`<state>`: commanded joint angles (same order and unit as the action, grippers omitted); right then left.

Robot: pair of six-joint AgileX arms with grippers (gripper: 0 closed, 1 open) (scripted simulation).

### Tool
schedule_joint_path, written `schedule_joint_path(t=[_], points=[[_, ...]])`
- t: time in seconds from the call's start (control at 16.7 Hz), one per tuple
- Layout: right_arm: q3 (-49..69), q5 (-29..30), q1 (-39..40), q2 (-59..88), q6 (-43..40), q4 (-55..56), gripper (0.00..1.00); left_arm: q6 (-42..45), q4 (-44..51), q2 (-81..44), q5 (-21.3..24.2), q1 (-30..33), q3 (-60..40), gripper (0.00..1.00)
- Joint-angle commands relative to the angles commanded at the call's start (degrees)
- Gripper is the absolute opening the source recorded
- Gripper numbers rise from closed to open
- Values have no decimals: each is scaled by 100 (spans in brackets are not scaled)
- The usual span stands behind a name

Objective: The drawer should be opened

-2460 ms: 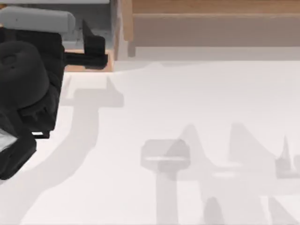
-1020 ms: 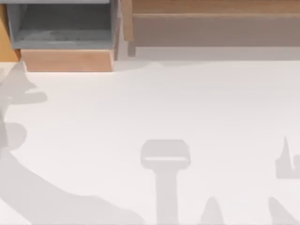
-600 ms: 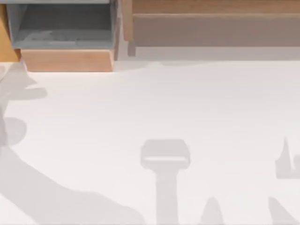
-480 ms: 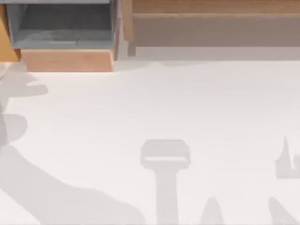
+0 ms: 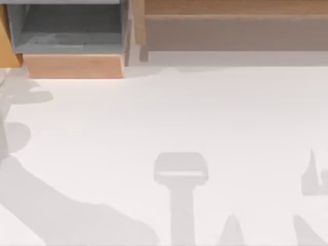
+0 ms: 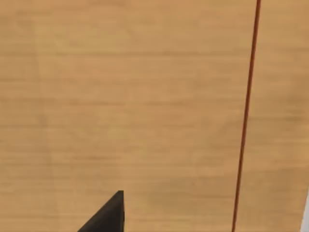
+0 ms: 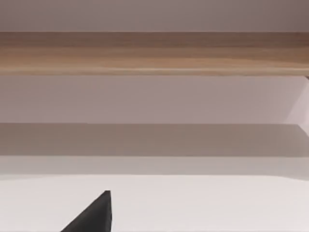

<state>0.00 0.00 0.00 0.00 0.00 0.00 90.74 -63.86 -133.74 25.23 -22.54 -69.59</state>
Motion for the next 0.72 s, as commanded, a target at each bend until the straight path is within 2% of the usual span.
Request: schedule_joint_path(t=[0.6, 0.72], points=[[0, 0, 0, 0, 0, 0, 100, 0, 0, 0, 0, 0, 0, 2], [0, 0, 0, 0, 0, 0, 100, 0, 0, 0, 0, 0, 0, 0]])
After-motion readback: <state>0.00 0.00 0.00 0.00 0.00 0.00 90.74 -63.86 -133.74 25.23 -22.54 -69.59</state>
